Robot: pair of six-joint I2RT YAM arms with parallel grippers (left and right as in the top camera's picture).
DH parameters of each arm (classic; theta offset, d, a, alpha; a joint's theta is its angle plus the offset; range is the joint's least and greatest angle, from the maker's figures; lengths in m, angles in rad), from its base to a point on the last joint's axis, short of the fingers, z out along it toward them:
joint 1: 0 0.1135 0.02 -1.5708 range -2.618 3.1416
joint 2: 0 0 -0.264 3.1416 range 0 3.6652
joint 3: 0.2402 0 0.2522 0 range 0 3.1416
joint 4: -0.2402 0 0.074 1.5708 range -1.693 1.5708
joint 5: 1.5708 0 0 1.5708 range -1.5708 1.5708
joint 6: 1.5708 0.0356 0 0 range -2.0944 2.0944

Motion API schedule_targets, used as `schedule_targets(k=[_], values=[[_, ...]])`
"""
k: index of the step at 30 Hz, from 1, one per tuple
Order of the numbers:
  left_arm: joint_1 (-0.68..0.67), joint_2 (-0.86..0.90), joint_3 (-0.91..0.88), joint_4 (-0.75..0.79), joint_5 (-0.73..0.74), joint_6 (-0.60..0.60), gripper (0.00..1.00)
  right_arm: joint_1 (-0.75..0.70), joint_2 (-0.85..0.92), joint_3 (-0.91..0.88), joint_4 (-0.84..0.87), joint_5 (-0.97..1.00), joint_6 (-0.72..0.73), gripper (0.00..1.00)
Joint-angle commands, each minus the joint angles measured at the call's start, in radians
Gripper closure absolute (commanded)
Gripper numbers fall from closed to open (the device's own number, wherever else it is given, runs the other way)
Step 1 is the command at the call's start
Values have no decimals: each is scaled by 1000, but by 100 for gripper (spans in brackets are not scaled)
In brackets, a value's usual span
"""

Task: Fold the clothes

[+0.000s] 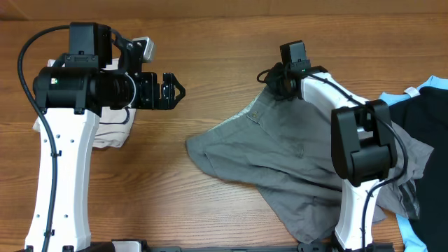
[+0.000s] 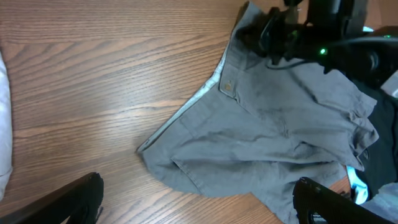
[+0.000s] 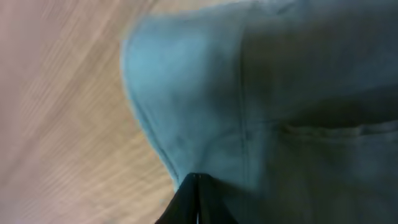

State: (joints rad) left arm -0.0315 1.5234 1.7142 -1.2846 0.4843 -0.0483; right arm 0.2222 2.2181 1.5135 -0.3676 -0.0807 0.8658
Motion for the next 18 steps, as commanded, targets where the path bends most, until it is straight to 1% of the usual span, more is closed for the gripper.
schedule_targets(k=[1,6,9,10,14,17,18], values=[[-5,-3,25,0,-3,26,0,33,131,-7,79,-92,90,96],[-5,-3,25,-1,-2,26,0,127,224,-6,301,-232,116,96],[-5,-3,25,-2,-2,26,0,191,243,-6,389,-266,113,96],[-5,-3,25,-2,-3,26,0,213,243,-4,406,-266,88,96],[-6,-3,25,0,-47,39,0,235,198,35,344,-288,-44,96],[-18,8,25,8,-53,98,0,213,114,59,263,-287,-185,96],[-23,13,25,16,-55,99,0,199,74,67,217,-283,-229,95]])
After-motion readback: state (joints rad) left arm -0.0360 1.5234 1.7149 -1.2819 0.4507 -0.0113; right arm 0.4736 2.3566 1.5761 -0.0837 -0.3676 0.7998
